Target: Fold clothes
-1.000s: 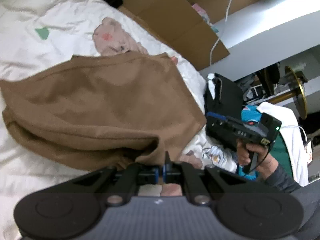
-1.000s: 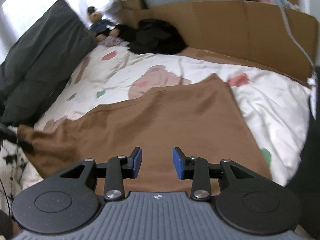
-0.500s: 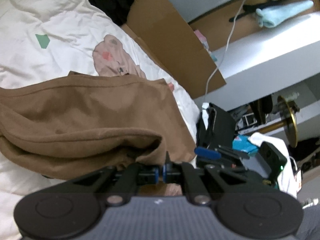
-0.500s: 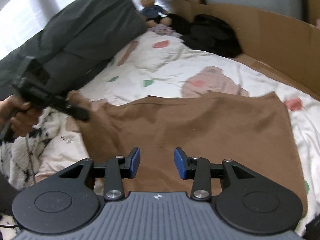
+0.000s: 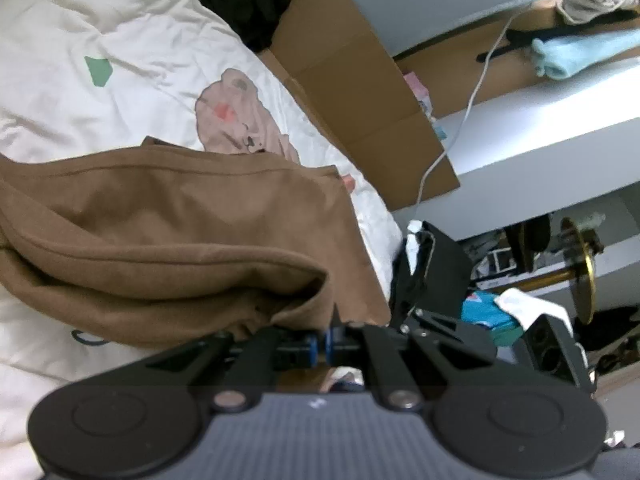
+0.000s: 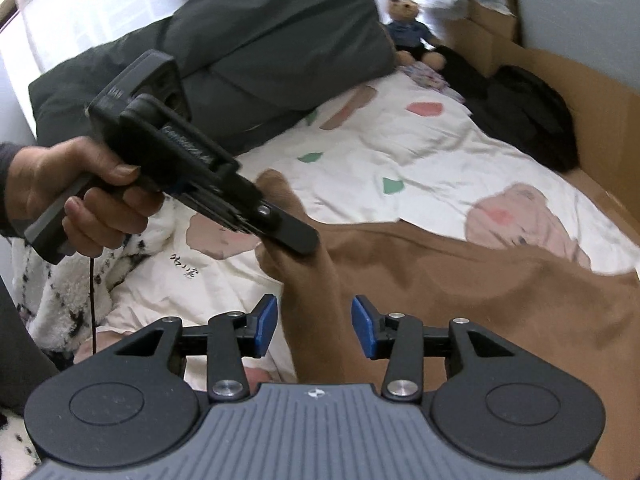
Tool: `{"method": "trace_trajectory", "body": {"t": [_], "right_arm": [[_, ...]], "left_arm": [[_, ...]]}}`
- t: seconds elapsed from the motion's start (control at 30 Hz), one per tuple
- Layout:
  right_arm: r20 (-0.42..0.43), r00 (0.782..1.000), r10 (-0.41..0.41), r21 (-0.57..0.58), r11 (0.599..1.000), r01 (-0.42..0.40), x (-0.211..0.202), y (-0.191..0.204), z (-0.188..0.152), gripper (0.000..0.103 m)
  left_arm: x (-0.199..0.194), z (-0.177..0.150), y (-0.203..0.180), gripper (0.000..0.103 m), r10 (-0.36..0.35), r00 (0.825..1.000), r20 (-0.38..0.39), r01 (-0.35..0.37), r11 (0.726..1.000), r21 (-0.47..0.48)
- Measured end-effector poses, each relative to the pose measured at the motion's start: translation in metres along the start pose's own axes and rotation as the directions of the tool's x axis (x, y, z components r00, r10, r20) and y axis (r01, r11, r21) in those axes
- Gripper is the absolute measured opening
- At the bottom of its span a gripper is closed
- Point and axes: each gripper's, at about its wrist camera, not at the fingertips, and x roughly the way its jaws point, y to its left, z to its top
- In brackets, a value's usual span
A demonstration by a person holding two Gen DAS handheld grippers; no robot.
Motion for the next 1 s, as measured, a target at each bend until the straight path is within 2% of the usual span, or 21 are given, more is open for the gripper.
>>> {"method": "trace_trajectory", "body": {"t": [0.2,0.4,0.67,0.77,0.87,1.0], "right_arm": [[-0.001,0.999,-0.049,-0.039,0.998,0.049,0.016,0.015,0.018,0.05],[-0.005,0.995,-0.098,-0.097,0.991,0.097,0.033,0.032,0.033,0.05],[-0.011,0.992,-0.128,-0.146,0.981,0.125,0.044,0.039,0.037,0.049],[-0.02,0.99,-0.138,-0.179,0.975,0.133,0.048,0.042,0.036,0.047],[-0.026,0.99,-0.137,-0.195,0.972,0.129,0.051,0.044,0.035,0.039],[-0.029,0.991,-0.132,-0.242,0.963,0.121,0.051,0.049,0.032,0.035]], "left_arm": [[-0.004,0.002,-0.004,0.004,0.036,0.999,-0.004,-0.036,0.999,0.011],[-0.007,0.002,-0.009,0.004,0.04,0.999,-0.013,-0.04,0.999,0.019],[-0.007,0.0,-0.011,0.004,0.059,0.998,-0.03,-0.058,0.998,0.012],[-0.008,-0.002,-0.016,0.004,0.056,0.998,-0.039,-0.055,0.998,0.031],[-0.009,-0.004,-0.02,0.004,0.073,0.996,-0.041,-0.071,0.996,0.059],[-0.012,-0.006,-0.018,0.003,0.073,0.996,-0.06,-0.07,0.996,0.048]]}}
